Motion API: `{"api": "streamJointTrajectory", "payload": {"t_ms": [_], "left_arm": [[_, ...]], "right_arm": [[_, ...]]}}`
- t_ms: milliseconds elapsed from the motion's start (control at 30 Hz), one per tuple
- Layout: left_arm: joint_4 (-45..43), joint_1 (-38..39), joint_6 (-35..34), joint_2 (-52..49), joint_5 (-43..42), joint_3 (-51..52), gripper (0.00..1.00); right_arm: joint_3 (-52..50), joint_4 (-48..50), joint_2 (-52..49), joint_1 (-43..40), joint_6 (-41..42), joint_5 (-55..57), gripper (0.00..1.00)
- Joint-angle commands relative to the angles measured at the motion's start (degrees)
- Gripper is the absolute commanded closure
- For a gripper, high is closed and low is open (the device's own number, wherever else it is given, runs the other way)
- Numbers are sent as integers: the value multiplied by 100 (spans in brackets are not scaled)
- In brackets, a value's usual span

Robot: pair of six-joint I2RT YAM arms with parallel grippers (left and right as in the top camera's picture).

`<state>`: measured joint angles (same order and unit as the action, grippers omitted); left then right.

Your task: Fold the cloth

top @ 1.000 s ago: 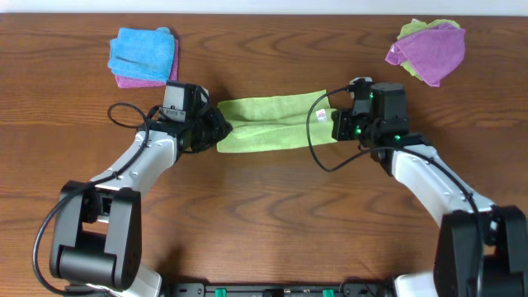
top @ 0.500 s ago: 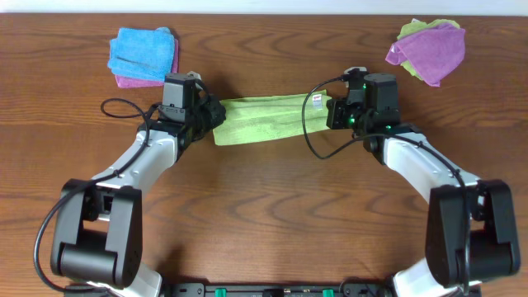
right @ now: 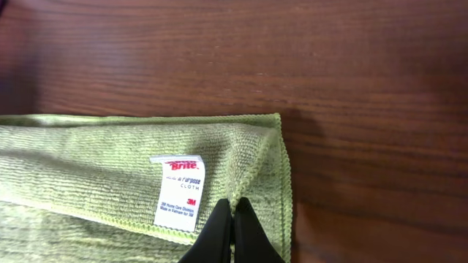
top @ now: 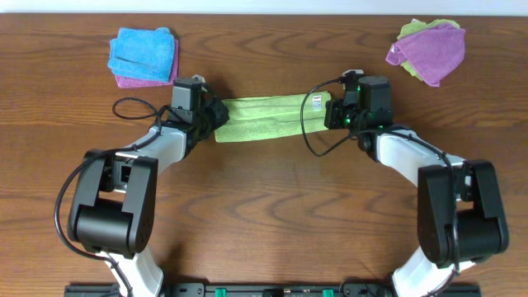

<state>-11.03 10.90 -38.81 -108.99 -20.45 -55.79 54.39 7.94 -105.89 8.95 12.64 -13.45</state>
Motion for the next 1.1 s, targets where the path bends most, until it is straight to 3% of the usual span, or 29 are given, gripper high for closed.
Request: {"api": "streamJointTrajectory", "payload": {"t_ms": [0, 500, 533, 567, 633, 700, 833, 1067], "left_arm": [[-59, -35, 9, -85, 374, -31, 94], [-621, -35, 55, -509, 455, -31, 91], [-649, -37, 70, -509, 452, -31, 85], [-686, -39, 101, -509, 450, -31, 76], [-730, -44, 157, -509, 433, -33, 51], [-719, -44, 190, -487, 424, -33, 31], [-686, -48, 422, -393, 293, -33, 19], [-214, -101, 492, 170, 133, -31, 17]], "right_arm": [[107, 74, -118, 13, -9, 321, 99], [107, 363, -380, 131, -7, 767, 98], [107, 358, -380, 131, -7, 767, 98], [107, 354, -380, 131, -7, 767, 92], [107, 343, -380, 131, -4, 765, 73], [107, 334, -374, 131, -2, 743, 66], [107, 221, -280, 131, 2, 619, 57], [107, -413, 332, 131, 219, 551, 46]]}}
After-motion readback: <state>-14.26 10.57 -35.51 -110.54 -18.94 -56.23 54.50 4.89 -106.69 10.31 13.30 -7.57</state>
